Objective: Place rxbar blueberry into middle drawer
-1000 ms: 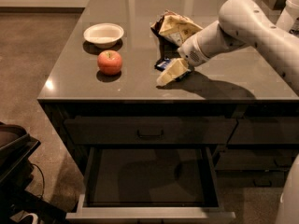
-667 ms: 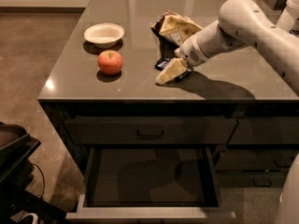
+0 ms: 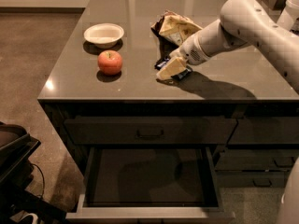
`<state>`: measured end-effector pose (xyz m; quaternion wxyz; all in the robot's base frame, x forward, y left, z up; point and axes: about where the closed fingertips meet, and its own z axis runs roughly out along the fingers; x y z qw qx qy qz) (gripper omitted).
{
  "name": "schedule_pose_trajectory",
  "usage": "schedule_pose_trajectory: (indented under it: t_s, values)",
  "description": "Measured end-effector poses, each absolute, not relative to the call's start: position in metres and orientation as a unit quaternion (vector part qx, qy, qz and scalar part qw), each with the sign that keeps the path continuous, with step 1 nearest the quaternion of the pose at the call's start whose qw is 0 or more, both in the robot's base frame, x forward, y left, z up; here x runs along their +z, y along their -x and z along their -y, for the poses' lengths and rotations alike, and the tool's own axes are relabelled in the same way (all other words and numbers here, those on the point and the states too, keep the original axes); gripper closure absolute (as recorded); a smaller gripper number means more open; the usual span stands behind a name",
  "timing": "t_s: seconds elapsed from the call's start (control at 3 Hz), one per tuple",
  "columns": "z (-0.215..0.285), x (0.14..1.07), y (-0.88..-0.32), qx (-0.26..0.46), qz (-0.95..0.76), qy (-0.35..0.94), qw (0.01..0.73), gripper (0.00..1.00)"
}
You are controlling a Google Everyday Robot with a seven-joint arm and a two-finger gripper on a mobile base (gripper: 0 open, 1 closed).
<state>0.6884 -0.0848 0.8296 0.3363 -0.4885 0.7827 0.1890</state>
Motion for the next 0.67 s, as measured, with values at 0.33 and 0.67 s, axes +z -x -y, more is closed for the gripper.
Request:
schedule_pose_trajectory:
  t_s: [0.33,0.67]
  values:
    - [0.0848,0.8295,-0.6884,0.189,-0.783,0.489,0.336,0.88]
    - [0.0847,0.8294,-0.6884,0.189,-0.783,0.489,0.336,1.0]
